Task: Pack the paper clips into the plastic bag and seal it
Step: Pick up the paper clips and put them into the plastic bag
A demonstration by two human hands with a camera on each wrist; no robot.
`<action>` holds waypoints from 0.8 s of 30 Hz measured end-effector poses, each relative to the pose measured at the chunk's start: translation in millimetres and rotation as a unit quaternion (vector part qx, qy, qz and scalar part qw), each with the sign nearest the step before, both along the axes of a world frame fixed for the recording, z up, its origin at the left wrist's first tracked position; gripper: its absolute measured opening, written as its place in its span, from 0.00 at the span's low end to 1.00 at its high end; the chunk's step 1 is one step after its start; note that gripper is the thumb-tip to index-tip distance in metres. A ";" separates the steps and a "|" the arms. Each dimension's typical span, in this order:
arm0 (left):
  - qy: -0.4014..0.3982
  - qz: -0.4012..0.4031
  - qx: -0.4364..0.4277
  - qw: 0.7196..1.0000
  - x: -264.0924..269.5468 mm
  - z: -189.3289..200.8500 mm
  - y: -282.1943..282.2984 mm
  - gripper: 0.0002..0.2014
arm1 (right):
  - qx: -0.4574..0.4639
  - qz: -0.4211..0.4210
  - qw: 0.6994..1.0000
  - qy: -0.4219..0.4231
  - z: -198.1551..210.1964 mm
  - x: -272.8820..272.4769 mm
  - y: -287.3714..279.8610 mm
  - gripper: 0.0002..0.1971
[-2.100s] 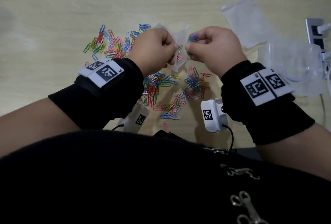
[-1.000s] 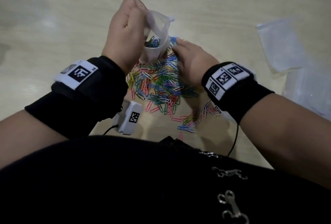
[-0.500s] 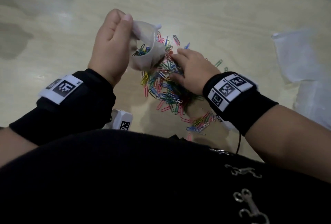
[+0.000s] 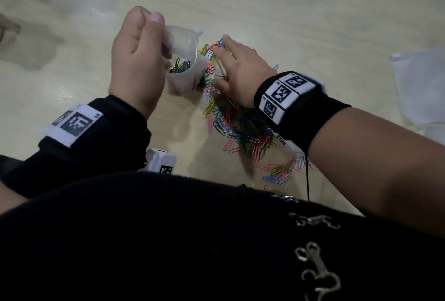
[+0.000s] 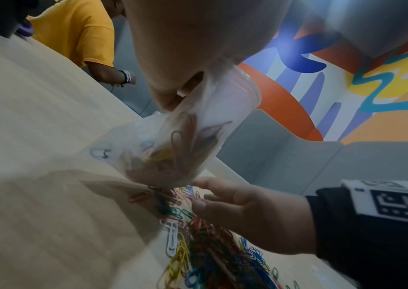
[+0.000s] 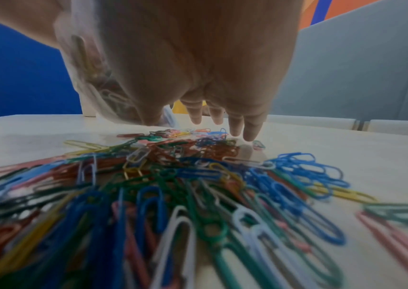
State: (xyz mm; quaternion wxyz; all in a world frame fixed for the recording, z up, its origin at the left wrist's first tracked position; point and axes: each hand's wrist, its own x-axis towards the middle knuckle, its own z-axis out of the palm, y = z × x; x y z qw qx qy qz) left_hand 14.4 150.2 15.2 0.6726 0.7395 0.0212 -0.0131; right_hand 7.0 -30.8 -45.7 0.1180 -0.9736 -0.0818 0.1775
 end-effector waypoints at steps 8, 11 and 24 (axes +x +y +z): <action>0.002 0.019 0.019 1.000 -0.5 3.5 7.8 0.15 | -0.030 0.059 0.998 0.019 -6.0 2.5 15.9 0.34; -0.001 0.032 0.038 0.999 -0.5 2.9 8.6 0.14 | -0.029 0.076 0.997 0.012 -6.4 -10.0 12.0 0.35; -0.009 0.094 0.107 0.990 -1.2 3.3 10.7 0.14 | 0.035 0.003 0.998 -0.059 1.9 -21.0 21.9 0.36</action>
